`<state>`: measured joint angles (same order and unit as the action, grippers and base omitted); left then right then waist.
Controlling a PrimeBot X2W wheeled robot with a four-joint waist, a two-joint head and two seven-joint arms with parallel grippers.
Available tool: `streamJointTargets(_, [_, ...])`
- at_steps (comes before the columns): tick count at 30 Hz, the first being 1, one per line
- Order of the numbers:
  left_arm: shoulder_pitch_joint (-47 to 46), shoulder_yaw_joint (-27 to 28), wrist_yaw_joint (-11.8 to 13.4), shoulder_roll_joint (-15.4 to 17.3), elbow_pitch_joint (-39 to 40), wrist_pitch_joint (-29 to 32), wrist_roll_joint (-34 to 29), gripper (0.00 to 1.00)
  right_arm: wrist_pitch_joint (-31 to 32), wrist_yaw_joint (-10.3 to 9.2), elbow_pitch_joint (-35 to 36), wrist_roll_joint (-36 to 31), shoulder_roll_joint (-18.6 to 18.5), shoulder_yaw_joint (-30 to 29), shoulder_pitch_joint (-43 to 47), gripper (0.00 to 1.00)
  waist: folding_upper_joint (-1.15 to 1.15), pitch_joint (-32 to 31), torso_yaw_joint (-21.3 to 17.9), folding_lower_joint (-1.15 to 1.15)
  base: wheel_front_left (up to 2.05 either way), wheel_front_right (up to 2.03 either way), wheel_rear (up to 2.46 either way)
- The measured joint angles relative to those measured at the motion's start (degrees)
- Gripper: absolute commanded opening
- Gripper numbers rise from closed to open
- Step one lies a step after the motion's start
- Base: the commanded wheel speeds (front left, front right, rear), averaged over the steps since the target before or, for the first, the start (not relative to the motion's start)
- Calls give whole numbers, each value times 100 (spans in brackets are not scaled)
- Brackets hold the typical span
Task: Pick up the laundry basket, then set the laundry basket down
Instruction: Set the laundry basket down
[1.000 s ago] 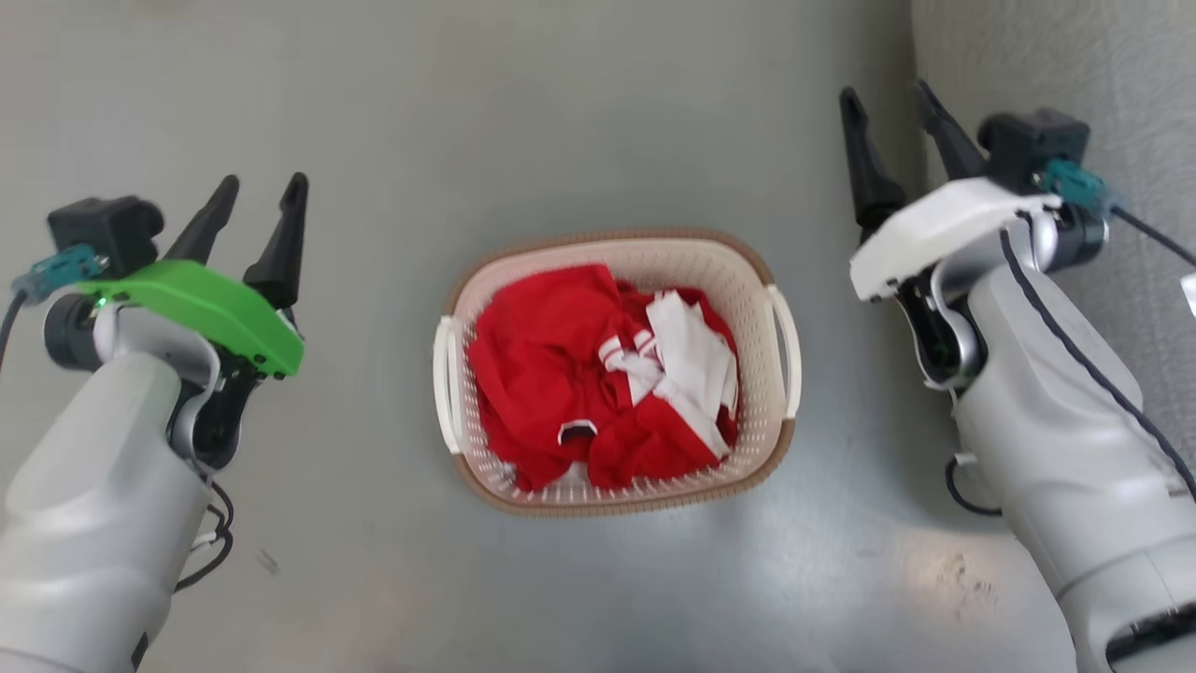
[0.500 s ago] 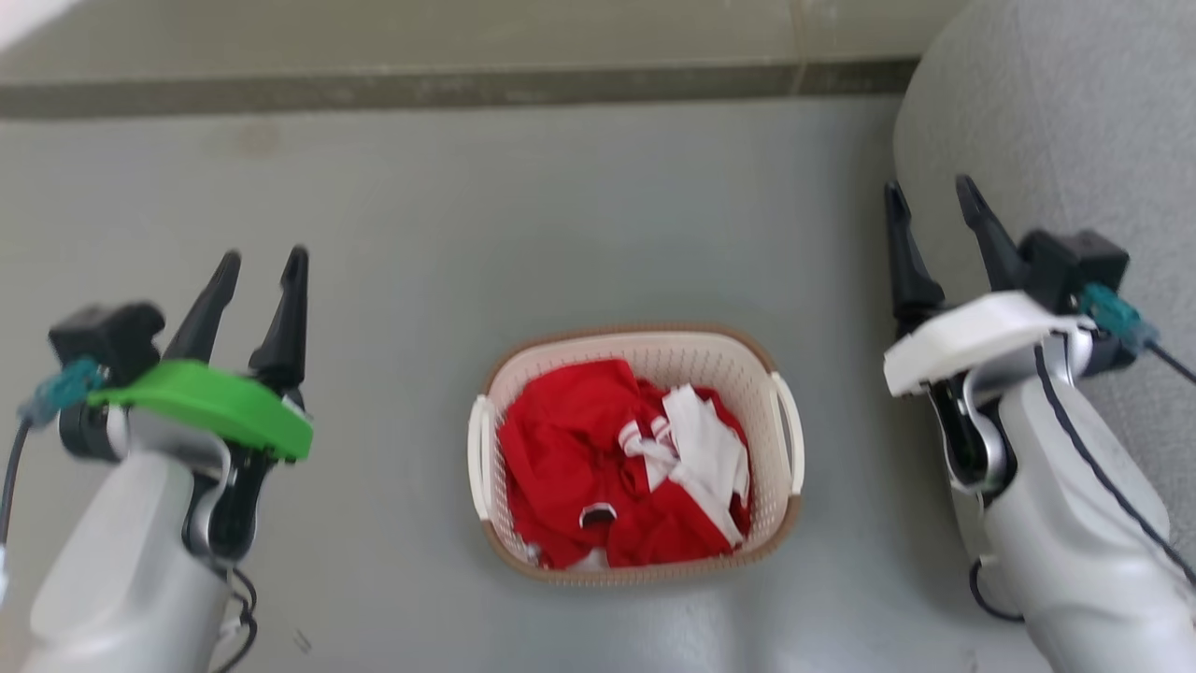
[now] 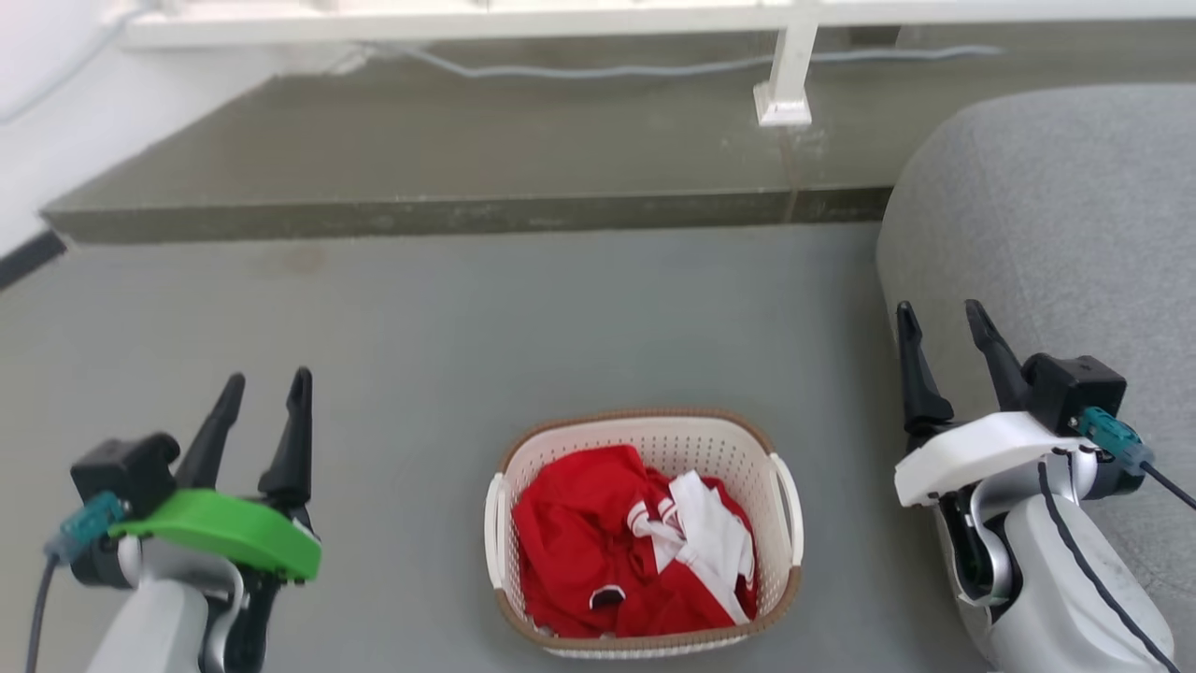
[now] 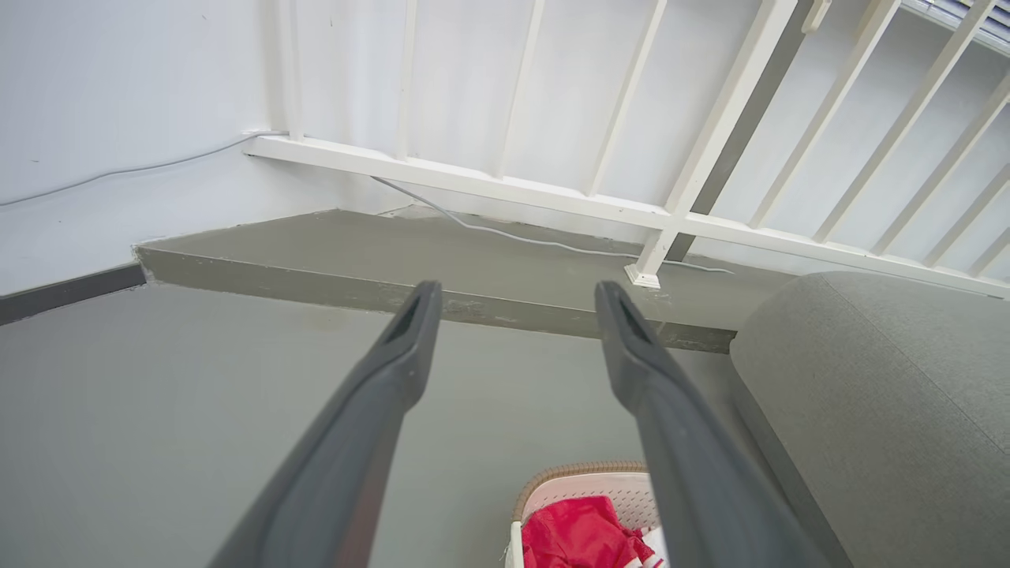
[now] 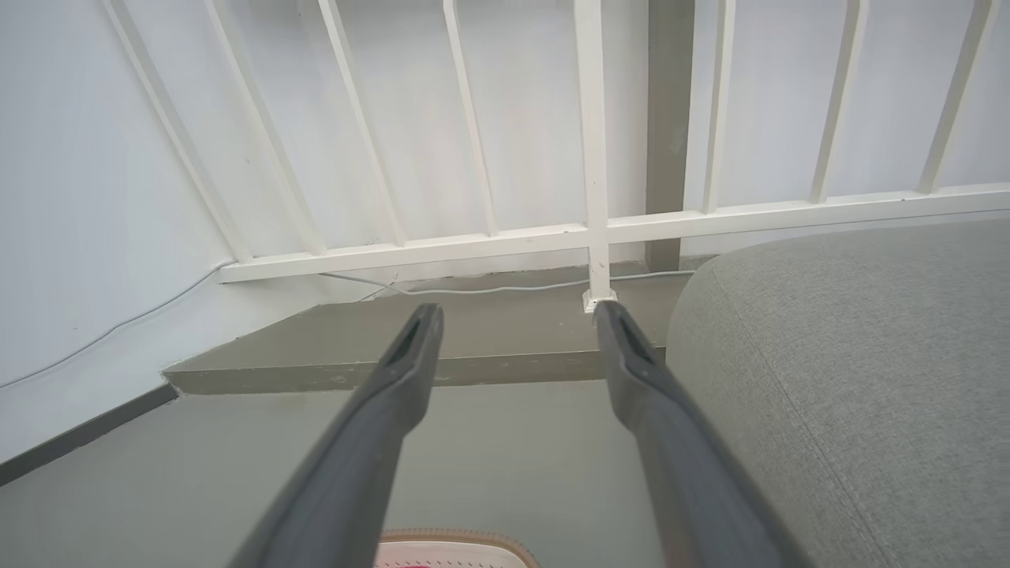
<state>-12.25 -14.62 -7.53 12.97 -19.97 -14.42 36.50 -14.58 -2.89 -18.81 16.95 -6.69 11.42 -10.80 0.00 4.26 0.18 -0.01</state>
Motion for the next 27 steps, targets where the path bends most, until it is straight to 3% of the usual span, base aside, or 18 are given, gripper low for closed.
streamJointTargets(27, [812, 457, 0, -465, 684, 0, -704, 100, 0, 186, 414, -291, 52, -224, 556, 100, 0, -213, -85, 0, 0, 0, 0])
